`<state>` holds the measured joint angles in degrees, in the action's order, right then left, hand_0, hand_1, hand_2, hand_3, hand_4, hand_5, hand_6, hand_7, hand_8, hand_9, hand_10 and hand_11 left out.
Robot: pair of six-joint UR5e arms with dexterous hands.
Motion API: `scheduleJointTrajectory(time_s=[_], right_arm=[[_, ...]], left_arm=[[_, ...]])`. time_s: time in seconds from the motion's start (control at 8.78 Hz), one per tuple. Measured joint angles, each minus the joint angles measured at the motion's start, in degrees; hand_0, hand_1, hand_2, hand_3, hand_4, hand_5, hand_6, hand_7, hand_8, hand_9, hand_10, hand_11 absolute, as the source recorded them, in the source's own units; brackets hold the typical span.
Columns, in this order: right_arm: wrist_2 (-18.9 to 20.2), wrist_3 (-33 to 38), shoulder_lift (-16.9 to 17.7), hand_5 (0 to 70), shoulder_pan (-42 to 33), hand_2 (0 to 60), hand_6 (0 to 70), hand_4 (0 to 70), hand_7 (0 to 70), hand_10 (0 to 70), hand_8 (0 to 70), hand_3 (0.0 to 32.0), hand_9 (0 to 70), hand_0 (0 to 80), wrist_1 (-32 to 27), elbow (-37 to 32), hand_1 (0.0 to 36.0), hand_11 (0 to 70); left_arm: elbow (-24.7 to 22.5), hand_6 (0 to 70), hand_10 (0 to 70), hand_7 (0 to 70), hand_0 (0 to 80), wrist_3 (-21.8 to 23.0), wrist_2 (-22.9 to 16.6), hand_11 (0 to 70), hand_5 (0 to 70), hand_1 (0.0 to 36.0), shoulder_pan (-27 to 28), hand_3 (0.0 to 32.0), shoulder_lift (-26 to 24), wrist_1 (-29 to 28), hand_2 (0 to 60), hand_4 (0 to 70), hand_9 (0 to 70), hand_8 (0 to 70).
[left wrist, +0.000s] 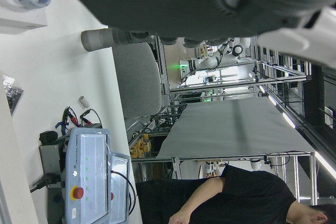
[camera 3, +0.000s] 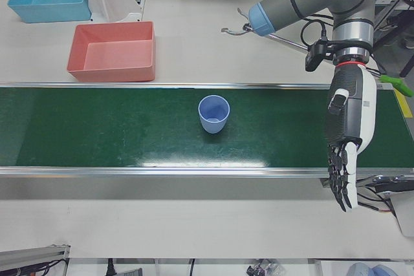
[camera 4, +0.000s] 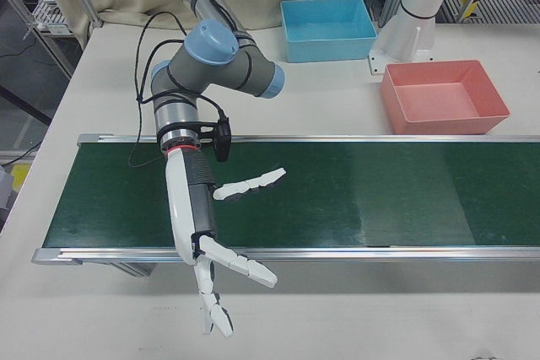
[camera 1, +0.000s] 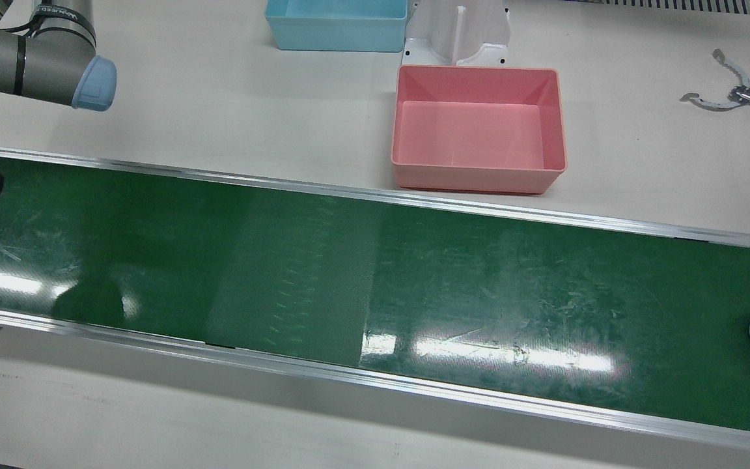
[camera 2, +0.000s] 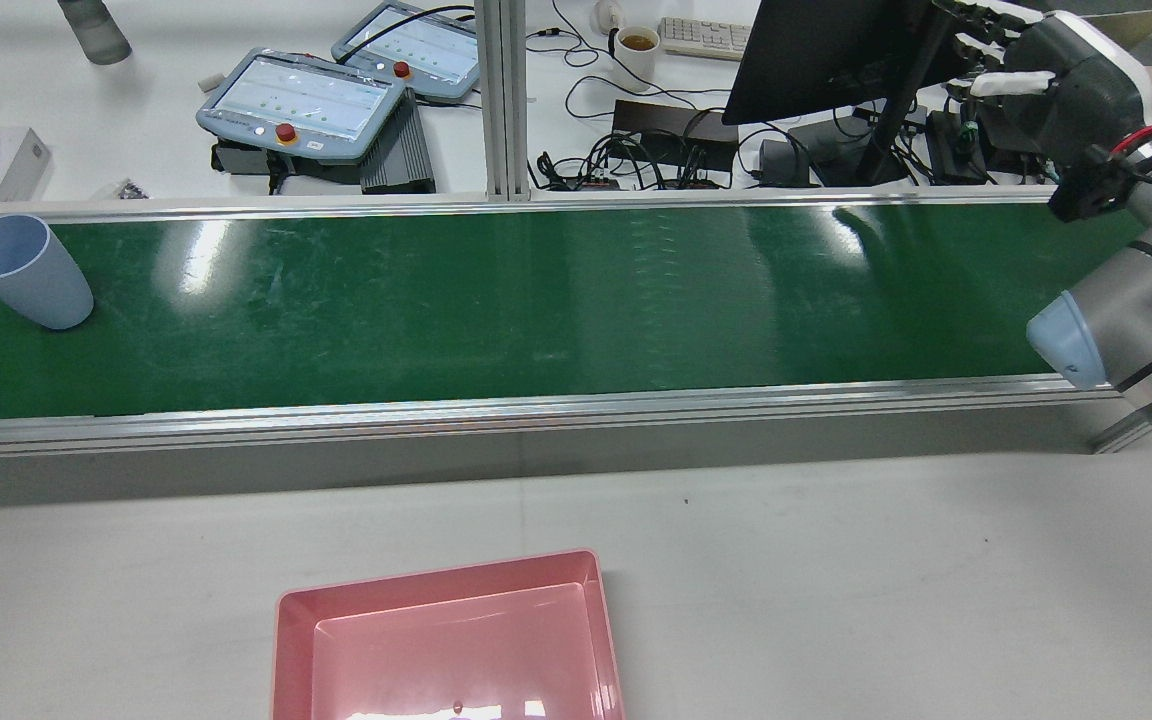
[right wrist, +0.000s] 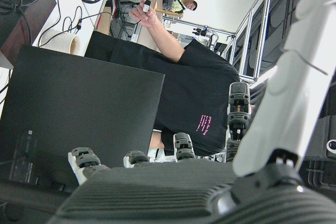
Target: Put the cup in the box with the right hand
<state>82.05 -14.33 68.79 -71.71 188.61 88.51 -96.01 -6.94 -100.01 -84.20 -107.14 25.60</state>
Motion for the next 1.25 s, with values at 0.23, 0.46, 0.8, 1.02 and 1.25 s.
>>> scheduleJointTrajectory(time_s=[0.23,0.46,0.8,1.02,1.25], right_arm=[[0.0,0.0,0.0,4.4,-0.1,0.0,0.6,20.5,16.7,3.4,0.0,31.2,1.9,53.1,0.0,0.0,10.1,6.6],[-0.1,0.1,0.0,4.4,-0.2,0.0,1.6,21.4,18.3,3.5,0.0,24.4,2.4,52.8,0.0,0.0,9.7,6.6],[-0.1,0.1,0.0,4.4,-0.2,0.0,3.3,22.8,24.8,4.0,0.0,19.0,4.2,52.8,0.0,0.0,9.1,7.4],[-0.1,0.1,0.0,4.3,-0.2,0.0,4.4,23.1,28.8,3.8,0.0,15.0,4.8,52.7,0.0,0.0,8.7,7.0],[-0.1,0.1,0.0,4.3,-0.2,0.0,4.7,23.3,30.2,3.8,0.0,13.8,5.0,52.7,0.0,0.0,8.6,7.1]], left_arm=[[0.0,0.0,0.0,0.0,0.0,0.0,0.0,0.0,0.0,0.0,0.0,0.0,0.0,0.0,0.0,0.0,0.0,0.0],[0.0,0.0,0.0,0.0,0.0,0.0,0.0,0.0,0.0,0.0,0.0,0.0,0.0,0.0,0.0,0.0,0.0,0.0],[0.0,0.0,0.0,0.0,0.0,0.0,0.0,0.0,0.0,0.0,0.0,0.0,0.0,0.0,0.0,0.0,0.0,0.0],[0.0,0.0,0.0,0.0,0.0,0.0,0.0,0.0,0.0,0.0,0.0,0.0,0.0,0.0,0.0,0.0,0.0,0.0],[0.0,0.0,0.0,0.0,0.0,0.0,0.1,0.0,0.0,0.0,0.0,0.0,0.0,0.0,0.0,0.0,0.0,0.0]])
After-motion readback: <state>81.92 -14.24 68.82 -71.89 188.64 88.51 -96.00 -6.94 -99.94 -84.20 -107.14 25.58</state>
